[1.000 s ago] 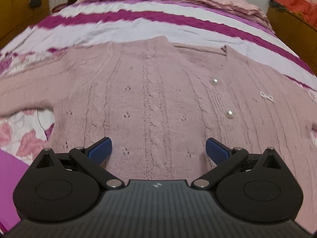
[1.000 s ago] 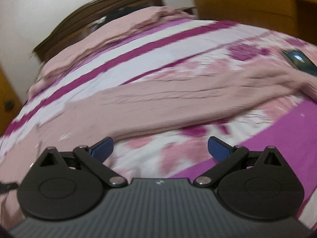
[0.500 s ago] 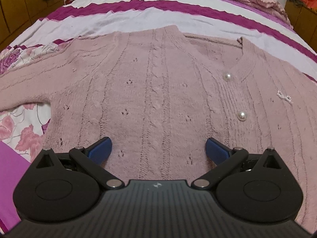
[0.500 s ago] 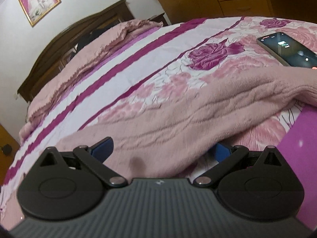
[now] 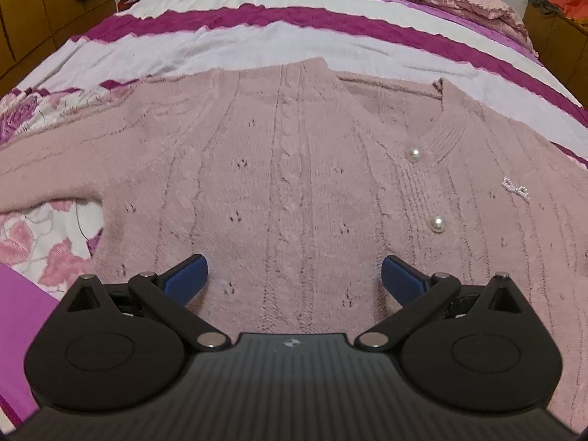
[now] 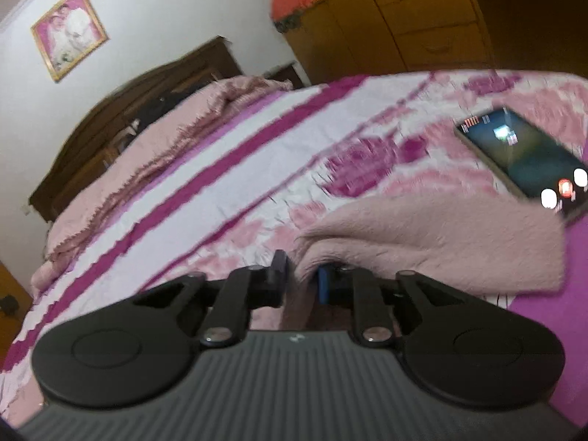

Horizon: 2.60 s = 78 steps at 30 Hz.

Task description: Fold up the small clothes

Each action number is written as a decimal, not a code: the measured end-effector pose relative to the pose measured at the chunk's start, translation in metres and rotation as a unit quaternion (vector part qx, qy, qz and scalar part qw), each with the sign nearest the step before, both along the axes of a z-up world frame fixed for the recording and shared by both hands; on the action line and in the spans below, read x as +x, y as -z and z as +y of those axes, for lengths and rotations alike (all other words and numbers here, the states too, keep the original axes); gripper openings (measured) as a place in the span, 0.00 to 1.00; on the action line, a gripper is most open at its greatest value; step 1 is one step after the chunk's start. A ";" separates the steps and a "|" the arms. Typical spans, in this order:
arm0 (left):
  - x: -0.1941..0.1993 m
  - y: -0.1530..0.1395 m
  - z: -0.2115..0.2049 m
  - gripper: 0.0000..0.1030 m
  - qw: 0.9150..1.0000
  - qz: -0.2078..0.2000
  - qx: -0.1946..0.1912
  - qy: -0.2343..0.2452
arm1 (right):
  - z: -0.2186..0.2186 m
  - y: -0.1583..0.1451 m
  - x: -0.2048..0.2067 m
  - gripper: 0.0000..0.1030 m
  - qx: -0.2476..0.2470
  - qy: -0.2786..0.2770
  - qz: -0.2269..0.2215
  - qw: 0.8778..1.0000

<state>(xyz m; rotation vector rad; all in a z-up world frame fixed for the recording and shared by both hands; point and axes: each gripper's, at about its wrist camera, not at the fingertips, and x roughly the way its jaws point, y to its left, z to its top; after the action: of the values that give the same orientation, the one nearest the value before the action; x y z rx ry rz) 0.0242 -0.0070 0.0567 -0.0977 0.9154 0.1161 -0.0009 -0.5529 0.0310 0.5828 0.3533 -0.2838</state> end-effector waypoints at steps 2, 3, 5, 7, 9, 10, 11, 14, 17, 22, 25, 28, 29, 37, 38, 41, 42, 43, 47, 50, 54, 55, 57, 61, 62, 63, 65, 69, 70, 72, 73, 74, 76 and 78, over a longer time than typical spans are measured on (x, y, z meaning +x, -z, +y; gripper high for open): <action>-0.003 -0.007 0.000 1.00 1.000 -0.005 0.006 0.008 | 0.005 -0.017 -0.006 0.13 -0.015 -0.006 -0.019 1.000; -0.005 -0.010 -0.001 1.00 1.000 -0.007 0.009 0.013 | 0.008 -0.025 -0.008 0.12 -0.017 -0.010 -0.027 0.999; -0.008 -0.018 0.000 1.00 1.000 -0.012 0.015 0.021 | 0.016 -0.042 -0.010 0.11 -0.022 -0.021 -0.042 0.999; -0.012 -0.026 0.003 1.00 0.999 -0.016 0.015 0.027 | 0.029 -0.059 -0.010 0.11 -0.037 -0.036 -0.056 0.997; -0.014 -0.032 0.006 1.00 0.999 -0.017 0.016 0.030 | 0.047 -0.076 -0.010 0.10 -0.053 -0.055 -0.071 0.995; -0.016 -0.037 0.008 1.00 0.999 -0.018 0.020 0.034 | 0.055 -0.083 -0.008 0.10 -0.058 -0.064 -0.076 0.993; -0.018 -0.040 0.009 1.00 0.999 -0.020 0.024 0.036 | 0.064 -0.090 -0.007 0.10 -0.064 -0.071 -0.082 0.992; -0.024 -0.051 0.018 1.00 0.998 -0.028 0.035 0.039 | 0.089 -0.106 0.001 0.10 -0.077 -0.095 -0.096 0.988; -0.030 -0.059 0.031 1.00 0.998 -0.037 0.042 0.039 | 0.116 -0.120 0.010 0.10 -0.085 -0.115 -0.103 0.984; -0.041 -0.068 0.055 1.00 0.997 -0.050 0.049 0.029 | 0.170 -0.139 0.026 0.10 -0.107 -0.160 -0.117 0.974; -0.047 -0.070 0.071 1.00 0.997 -0.051 0.048 0.025 | 0.210 -0.144 0.034 0.10 -0.118 -0.194 -0.121 0.966; -0.050 -0.070 0.085 1.00 0.997 -0.053 0.059 0.017 | 0.250 -0.139 0.044 0.10 -0.121 -0.234 -0.122 0.957; -0.050 -0.069 0.089 1.00 0.997 -0.053 0.062 0.013 | 0.264 -0.136 0.047 0.10 -0.123 -0.247 -0.121 0.954; -0.046 -0.052 0.116 1.00 0.997 -0.043 0.062 -0.005 | 0.365 -0.069 0.074 0.10 -0.109 -0.365 -0.046 0.924; -0.045 -0.049 0.117 1.00 0.997 -0.041 0.062 -0.005 | 0.375 -0.057 0.077 0.10 -0.109 -0.375 -0.034 0.920; -0.041 -0.043 0.121 1.00 0.997 -0.037 0.060 -0.004 | 0.391 -0.030 0.085 0.11 -0.095 -0.406 0.007 0.909; -0.040 -0.042 0.121 1.00 0.998 -0.035 0.059 -0.003 | 0.396 -0.022 0.088 0.11 -0.088 -0.414 0.025 0.906; -0.038 -0.040 0.121 1.00 0.998 -0.034 0.058 -0.001 | 0.400 -0.013 0.085 0.12 -0.082 -0.423 0.042 0.901; -0.032 -0.038 0.115 1.00 0.998 -0.032 0.061 0.003 | 0.405 0.002 0.082 0.35 -0.079 -0.437 0.078 0.893; -0.028 -0.039 0.107 1.00 0.998 -0.031 0.061 0.007 | 0.401 -0.003 0.064 0.64 -0.068 -0.450 0.062 0.888; -0.025 -0.044 0.095 1.00 0.997 -0.032 0.066 0.016 | 0.393 -0.010 0.047 0.65 -0.072 -0.450 0.061 0.888; -0.025 -0.045 0.092 1.00 0.997 -0.033 0.069 0.017 | 0.390 -0.012 0.045 0.65 -0.069 -0.449 0.065 0.889; -0.024 -0.047 0.088 1.00 0.997 -0.034 0.073 0.018 | 0.383 -0.016 0.040 0.65 -0.062 -0.444 0.073 0.891; -0.024 -0.051 0.083 1.00 0.996 -0.037 0.073 0.021 | 0.372 -0.024 0.034 0.65 -0.058 -0.429 0.069 0.899; -0.025 -0.052 0.083 1.00 0.996 -0.038 0.073 0.021 | 0.368 -0.026 0.032 0.65 -0.058 -0.425 0.068 0.901; -0.025 -0.052 0.082 1.00 0.996 -0.038 0.073 0.020 | 0.365 -0.028 0.031 0.65 -0.057 -0.421 0.067 0.903; -0.026 -0.053 0.081 1.00 0.996 -0.038 0.072 0.019 | 0.358 -0.032 0.028 0.65 -0.055 -0.412 0.064 0.907; -0.027 -0.055 0.080 1.00 0.997 -0.039 0.068 0.017 | 0.344 -0.035 0.024 0.65 -0.049 -0.395 0.060 0.915; -0.027 -0.055 0.079 1.00 0.997 -0.039 0.068 0.018 | 0.342 -0.035 0.024 0.65 -0.049 -0.391 0.060 0.917; -0.028 -0.057 0.077 1.00 0.997 -0.040 0.070 0.020 | 0.336 -0.036 0.022 0.65 -0.053 -0.381 0.061 0.921; -0.028 -0.057 0.076 1.00 0.996 -0.041 0.071 0.022 | 0.333 -0.037 0.021 0.65 -0.056 -0.376 0.059 0.923; -0.027 -0.058 0.075 1.00 0.996 -0.041 0.072 0.023 | 0.329 -0.037 0.021 0.65 -0.057 -0.371 0.059 0.925; -0.027 -0.059 0.072 1.00 0.996 -0.043 0.072 0.025 | 0.322 -0.038 0.020 0.65 -0.059 -0.363 0.059 0.928; -0.026 -0.061 0.068 1.00 0.996 -0.043 0.072 0.029 | 0.313 -0.038 0.019 0.65 -0.064 -0.353 0.059 0.932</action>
<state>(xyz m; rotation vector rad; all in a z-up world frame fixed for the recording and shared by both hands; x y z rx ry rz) -0.0016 0.0613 0.1174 0.0577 0.8196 0.1237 0.0183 -0.2395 0.0692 0.2810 0.6308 0.3527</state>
